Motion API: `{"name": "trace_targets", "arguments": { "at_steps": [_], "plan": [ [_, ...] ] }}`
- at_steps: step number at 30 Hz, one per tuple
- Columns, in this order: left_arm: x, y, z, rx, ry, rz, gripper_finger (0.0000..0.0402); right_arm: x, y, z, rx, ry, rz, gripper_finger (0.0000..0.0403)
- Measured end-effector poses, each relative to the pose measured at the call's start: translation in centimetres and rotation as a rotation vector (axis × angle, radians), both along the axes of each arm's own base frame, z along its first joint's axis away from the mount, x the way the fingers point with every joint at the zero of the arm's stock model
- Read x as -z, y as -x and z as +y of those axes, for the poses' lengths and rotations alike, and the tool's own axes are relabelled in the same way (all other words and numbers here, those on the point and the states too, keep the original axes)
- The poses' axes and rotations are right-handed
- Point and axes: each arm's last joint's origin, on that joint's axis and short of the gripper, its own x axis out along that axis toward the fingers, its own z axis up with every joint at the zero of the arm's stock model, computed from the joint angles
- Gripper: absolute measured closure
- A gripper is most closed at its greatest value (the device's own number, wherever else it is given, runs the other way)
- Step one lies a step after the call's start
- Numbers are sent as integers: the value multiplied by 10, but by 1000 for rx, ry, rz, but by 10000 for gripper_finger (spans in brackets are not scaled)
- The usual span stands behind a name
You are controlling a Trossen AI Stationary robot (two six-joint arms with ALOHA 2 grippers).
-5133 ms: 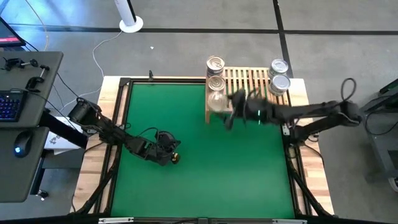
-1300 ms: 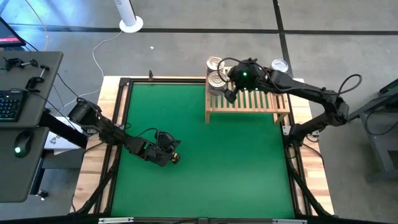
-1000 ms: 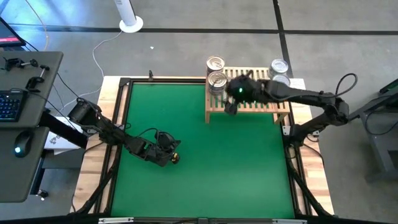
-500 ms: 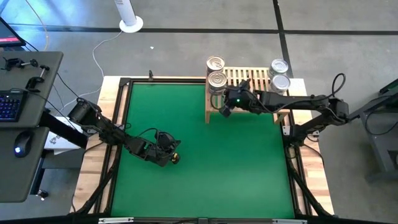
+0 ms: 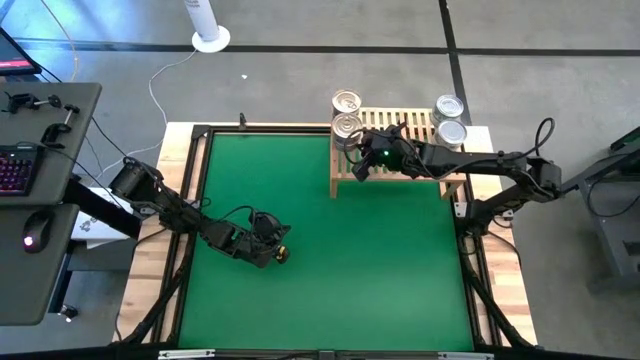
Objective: Stack canned seafood by type on shelf
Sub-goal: Adjust the stacked blue pink tuna cans on the shelf, then return to Home Position
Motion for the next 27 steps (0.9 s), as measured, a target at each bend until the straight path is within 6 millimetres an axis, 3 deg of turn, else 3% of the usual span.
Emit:
{"name": "trace_targets", "arguments": {
  "at_steps": [9, 15, 21, 27],
  "plan": [
    [0, 0, 0, 0, 0, 0, 401, -1, 1, 0, -2, 4, 18, 394],
    [0, 0, 0, 0, -1, 1, 401, -21, 10, 2, 10, 16, 40, 394],
    [0, 0, 0, 0, 0, 1, 402, -41, 35, 14, -18, 16, 63, 394],
    [0, 0, 0, -5, 7, -7, 401, -64, 71, 44, -86, -1, 50, 394]
  ]
}}
